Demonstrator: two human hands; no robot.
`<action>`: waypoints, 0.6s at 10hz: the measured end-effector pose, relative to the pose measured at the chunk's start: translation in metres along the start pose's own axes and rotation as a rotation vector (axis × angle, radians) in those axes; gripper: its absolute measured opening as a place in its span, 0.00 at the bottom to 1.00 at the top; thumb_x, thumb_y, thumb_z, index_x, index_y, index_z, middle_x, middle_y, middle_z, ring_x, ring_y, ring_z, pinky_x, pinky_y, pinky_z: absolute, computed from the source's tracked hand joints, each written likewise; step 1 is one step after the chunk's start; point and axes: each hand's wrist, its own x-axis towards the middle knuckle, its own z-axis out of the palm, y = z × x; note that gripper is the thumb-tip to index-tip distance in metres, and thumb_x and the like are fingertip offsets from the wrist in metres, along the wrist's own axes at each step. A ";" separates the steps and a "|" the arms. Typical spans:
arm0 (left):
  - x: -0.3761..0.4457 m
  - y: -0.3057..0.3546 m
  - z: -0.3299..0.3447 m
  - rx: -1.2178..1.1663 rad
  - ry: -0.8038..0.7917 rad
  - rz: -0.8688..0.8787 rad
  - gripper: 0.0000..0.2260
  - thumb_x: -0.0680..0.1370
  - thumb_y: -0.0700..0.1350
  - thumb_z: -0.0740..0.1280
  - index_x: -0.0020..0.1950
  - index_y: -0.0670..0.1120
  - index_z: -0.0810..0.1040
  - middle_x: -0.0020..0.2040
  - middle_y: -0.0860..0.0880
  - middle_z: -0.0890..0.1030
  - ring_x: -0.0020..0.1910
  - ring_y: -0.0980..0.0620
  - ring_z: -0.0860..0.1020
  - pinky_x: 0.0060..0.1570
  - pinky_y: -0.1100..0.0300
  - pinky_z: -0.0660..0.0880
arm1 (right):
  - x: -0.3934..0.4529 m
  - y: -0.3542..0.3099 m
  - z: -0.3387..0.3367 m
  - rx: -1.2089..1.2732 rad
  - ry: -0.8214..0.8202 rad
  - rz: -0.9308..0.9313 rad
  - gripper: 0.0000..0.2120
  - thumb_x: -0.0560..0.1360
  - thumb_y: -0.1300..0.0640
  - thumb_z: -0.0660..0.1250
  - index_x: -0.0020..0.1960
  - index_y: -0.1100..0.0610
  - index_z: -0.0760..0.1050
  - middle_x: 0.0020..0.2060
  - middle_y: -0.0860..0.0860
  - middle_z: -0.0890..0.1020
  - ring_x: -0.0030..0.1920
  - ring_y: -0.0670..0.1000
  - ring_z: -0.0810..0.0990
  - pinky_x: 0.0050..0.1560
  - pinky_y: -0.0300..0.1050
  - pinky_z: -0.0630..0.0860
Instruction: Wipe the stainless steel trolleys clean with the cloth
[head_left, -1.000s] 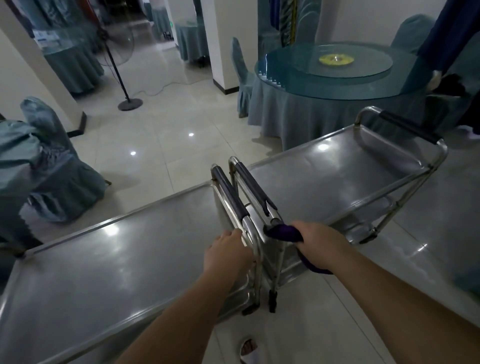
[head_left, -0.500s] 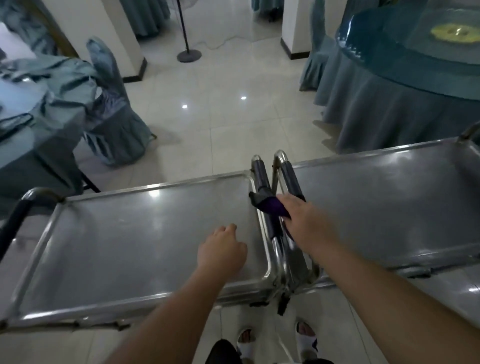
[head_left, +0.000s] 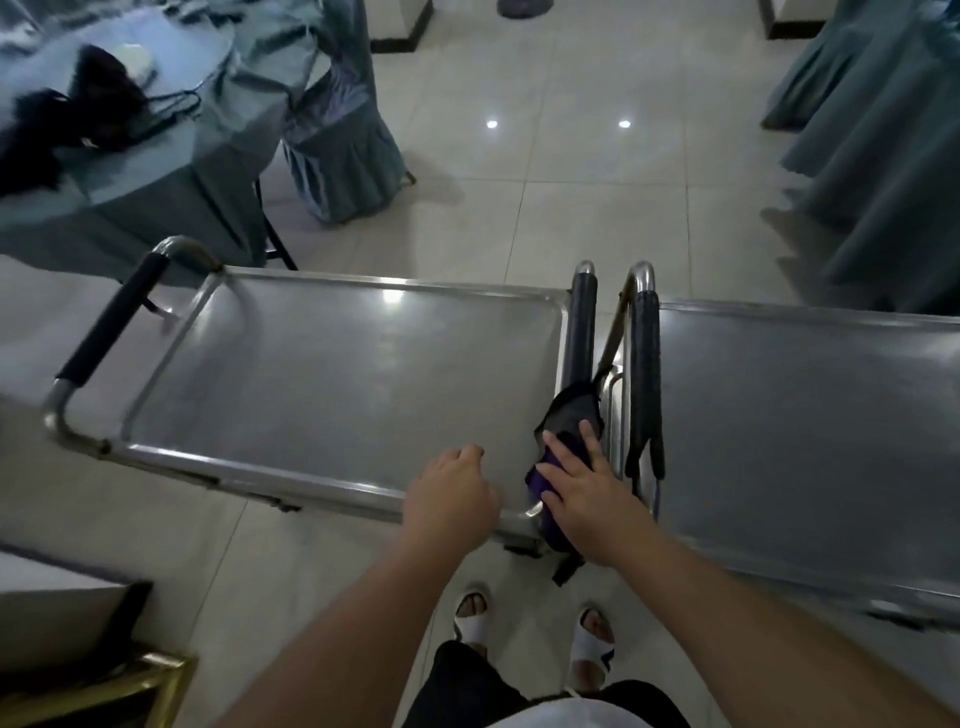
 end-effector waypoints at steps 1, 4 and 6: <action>-0.004 -0.005 -0.001 -0.003 0.004 0.017 0.24 0.81 0.49 0.61 0.78 0.49 0.69 0.72 0.46 0.76 0.69 0.43 0.74 0.67 0.50 0.72 | -0.001 -0.003 -0.002 0.013 -0.011 0.024 0.24 0.87 0.44 0.51 0.81 0.49 0.63 0.85 0.47 0.43 0.79 0.61 0.25 0.82 0.57 0.44; 0.002 -0.039 -0.028 0.033 -0.024 0.144 0.25 0.81 0.51 0.60 0.80 0.51 0.66 0.74 0.46 0.74 0.70 0.42 0.74 0.67 0.47 0.73 | 0.000 -0.035 -0.038 0.052 -0.162 0.240 0.23 0.84 0.49 0.57 0.78 0.48 0.66 0.84 0.43 0.47 0.83 0.59 0.37 0.79 0.61 0.60; 0.006 -0.072 -0.052 0.079 0.037 0.230 0.24 0.81 0.52 0.59 0.78 0.51 0.68 0.73 0.46 0.75 0.69 0.42 0.75 0.66 0.47 0.75 | 0.003 -0.088 -0.074 0.064 -0.154 0.410 0.30 0.82 0.50 0.61 0.82 0.53 0.59 0.83 0.50 0.54 0.82 0.62 0.48 0.78 0.62 0.61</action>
